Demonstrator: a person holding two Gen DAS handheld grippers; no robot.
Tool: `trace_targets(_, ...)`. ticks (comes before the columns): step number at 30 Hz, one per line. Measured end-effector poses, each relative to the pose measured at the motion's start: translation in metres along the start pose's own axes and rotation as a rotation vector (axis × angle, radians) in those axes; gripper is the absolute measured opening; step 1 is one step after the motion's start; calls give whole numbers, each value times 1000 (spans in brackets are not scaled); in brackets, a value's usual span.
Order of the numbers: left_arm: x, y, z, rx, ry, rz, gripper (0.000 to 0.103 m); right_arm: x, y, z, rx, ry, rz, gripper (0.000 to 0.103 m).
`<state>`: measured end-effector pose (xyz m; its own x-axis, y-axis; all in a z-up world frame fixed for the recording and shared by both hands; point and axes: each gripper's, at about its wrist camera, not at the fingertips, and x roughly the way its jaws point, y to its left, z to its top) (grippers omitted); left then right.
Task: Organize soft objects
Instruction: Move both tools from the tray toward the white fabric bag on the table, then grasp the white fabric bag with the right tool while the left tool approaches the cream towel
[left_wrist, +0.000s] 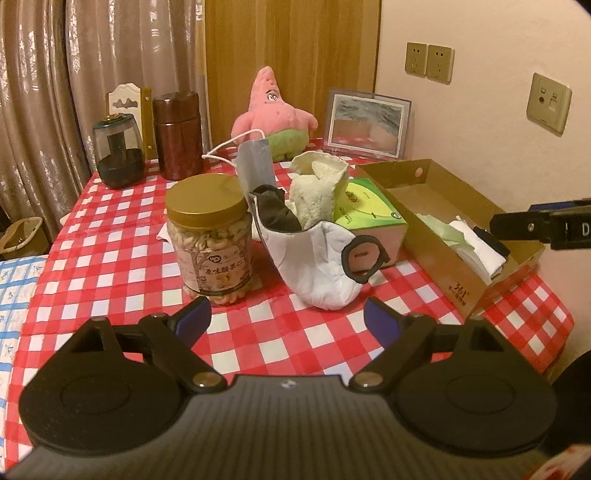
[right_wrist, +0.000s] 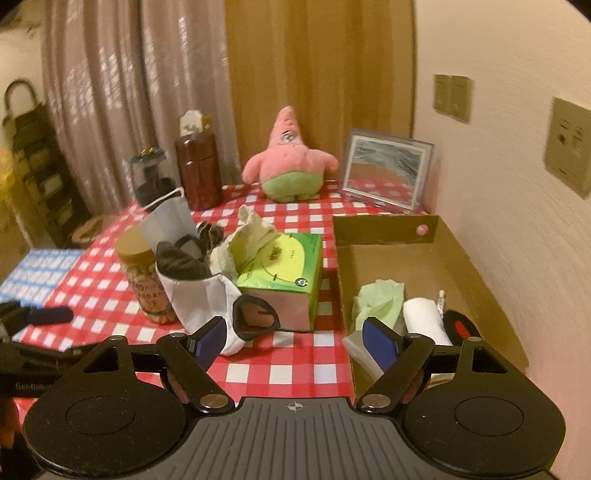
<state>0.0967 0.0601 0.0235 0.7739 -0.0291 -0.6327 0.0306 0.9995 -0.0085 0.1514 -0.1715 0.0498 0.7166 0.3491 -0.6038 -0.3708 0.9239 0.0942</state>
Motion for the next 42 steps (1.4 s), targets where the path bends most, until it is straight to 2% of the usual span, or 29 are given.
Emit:
trace_targets(10,36,6,3,4,21,-30,88,37,7,3,-132,28,43,80)
trace_targets(15,49,10,6,57,23,-36,88,56,17,2,-218,29,78,80)
trace_targets(23,65,42,7,101,37,-20,88,93,49,-9,-336,22,131,80)
trace_targets(30,76,71,10,80,36,-25,88,132,85,-23,-447,27,131,82)
trace_targets(32,80,76,11,86,43,-25,88,140,93,-25,-464,21,127,86)
trace_targets(36,88,81,7,98,52,-25,88,156,108,-29,-516,8,122,88)
trace_targets(42,97,91,4,67,72,-30,96,177,129,-38,-644,-32,97,89)
